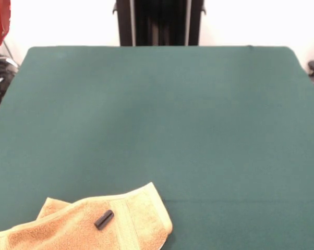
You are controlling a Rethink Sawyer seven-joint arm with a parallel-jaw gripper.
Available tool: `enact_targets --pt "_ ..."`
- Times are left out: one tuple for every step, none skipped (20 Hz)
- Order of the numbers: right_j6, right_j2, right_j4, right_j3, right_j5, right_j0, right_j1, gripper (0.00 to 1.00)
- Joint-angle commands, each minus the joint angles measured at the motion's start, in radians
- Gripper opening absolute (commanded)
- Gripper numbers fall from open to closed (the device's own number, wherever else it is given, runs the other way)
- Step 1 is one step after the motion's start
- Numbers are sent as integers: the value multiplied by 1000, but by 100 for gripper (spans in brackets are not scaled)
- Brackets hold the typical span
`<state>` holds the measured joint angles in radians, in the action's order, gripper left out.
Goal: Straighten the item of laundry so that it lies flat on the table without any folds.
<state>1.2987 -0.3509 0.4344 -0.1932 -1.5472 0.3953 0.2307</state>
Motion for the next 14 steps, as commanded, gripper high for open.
enact_targets --pt "281 12 86 -8 -237 -7 22 0" --pt "275 -5 96 7 -239 1 19 0" --pt "272 -36 115 28 -232 16 14 0" --pt "255 -85 154 55 -246 36 12 0" --pt "223 -162 224 80 -276 65 11 0" --pt "177 -253 312 94 -320 97 19 0" --pt "122 -357 409 97 -364 133 30 0" --pt "60 -473 514 94 -403 172 42 0" --pt "1 -590 615 87 -438 213 53 0" --pt "-75 -717 718 80 -467 256 59 0" --pt "-154 -843 822 75 -496 300 60 0" --pt "-242 -953 909 74 -515 341 52 0" --pt "-329 -1063 996 72 -534 382 43 0" --pt "-424 -1161 1070 74 -541 420 26 0"
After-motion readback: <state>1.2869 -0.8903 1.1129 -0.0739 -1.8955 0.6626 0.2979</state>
